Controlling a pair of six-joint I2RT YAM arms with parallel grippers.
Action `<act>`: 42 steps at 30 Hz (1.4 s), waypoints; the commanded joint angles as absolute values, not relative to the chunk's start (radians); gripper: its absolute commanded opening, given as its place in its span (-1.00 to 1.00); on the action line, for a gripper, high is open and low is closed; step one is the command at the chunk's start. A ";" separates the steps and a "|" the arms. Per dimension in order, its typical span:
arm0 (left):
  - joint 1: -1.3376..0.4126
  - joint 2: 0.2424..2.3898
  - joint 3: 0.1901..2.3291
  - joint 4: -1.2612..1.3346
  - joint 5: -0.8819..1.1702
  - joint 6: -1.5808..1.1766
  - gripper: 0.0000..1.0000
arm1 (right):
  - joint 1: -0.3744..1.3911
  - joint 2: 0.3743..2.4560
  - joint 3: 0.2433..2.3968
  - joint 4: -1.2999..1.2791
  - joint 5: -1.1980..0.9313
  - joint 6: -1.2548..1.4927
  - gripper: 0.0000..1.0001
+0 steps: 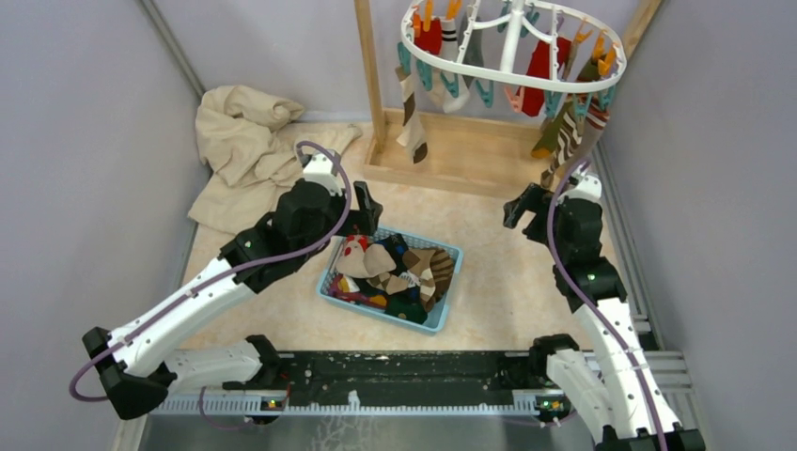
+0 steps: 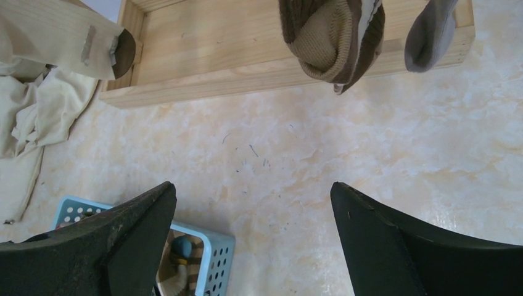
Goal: Remove the socks clipped to the hanger
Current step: Remove the sock from the hanger.
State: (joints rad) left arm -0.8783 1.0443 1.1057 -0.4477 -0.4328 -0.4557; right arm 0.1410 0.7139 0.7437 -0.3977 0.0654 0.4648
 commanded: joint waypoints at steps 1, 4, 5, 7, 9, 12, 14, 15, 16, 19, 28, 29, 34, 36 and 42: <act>-0.876 1.089 1.182 -0.444 -0.429 -0.428 0.98 | 0.133 0.724 0.771 -0.370 0.076 0.451 0.94; -0.876 1.106 1.189 -0.424 -0.424 -0.422 0.98 | 0.133 0.761 0.781 -0.357 0.107 0.452 0.91; -0.876 1.107 1.184 -0.414 -0.423 -0.421 0.98 | 0.133 0.777 0.783 -0.352 0.137 0.456 0.89; -0.876 1.108 1.161 -0.390 -0.419 -0.421 0.98 | 0.134 0.804 0.789 -0.336 0.171 0.461 0.83; -0.876 1.113 1.149 -0.370 -0.410 -0.422 0.98 | 0.133 0.835 0.799 -0.313 0.189 0.458 0.78; -0.876 1.135 1.145 -0.354 -0.403 -0.416 0.98 | 0.133 0.879 0.810 -0.267 0.217 0.451 0.77; -0.876 1.151 1.148 -0.345 -0.400 -0.406 0.98 | 0.134 0.898 0.814 -0.234 0.246 0.446 0.76; -0.876 1.159 1.152 -0.340 -0.396 -0.400 0.98 | 0.134 0.902 0.813 -0.217 0.260 0.444 0.76; -0.876 1.168 1.155 -0.336 -0.393 -0.392 0.98 | 0.133 0.901 0.809 -0.191 0.270 0.438 0.76; -0.876 1.194 1.154 -0.310 -0.390 -0.369 0.98 | 0.134 0.889 0.797 -0.133 0.302 0.422 0.74; -0.846 1.299 1.182 -0.271 -0.341 -0.345 0.98 | 0.135 0.841 0.817 -0.110 0.401 0.407 0.67; -0.839 1.300 1.178 -0.264 -0.335 -0.345 0.98 | 0.134 0.840 0.818 -0.109 0.418 0.406 0.67; -0.803 1.291 1.165 -0.230 -0.291 -0.348 0.98 | 0.134 0.812 0.790 -0.066 0.468 0.390 0.67; -0.799 1.290 1.168 -0.225 -0.286 -0.347 0.98 | 0.134 0.828 0.796 -0.059 0.471 0.382 0.68; -0.790 1.293 1.176 -0.222 -0.272 -0.345 0.98 | 0.134 0.916 0.804 0.008 0.426 0.383 0.53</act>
State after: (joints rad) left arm -0.7959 1.3064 1.1534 -0.2550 -0.2993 -0.3614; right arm 0.1410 0.8742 0.7616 -0.0891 0.4377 0.3981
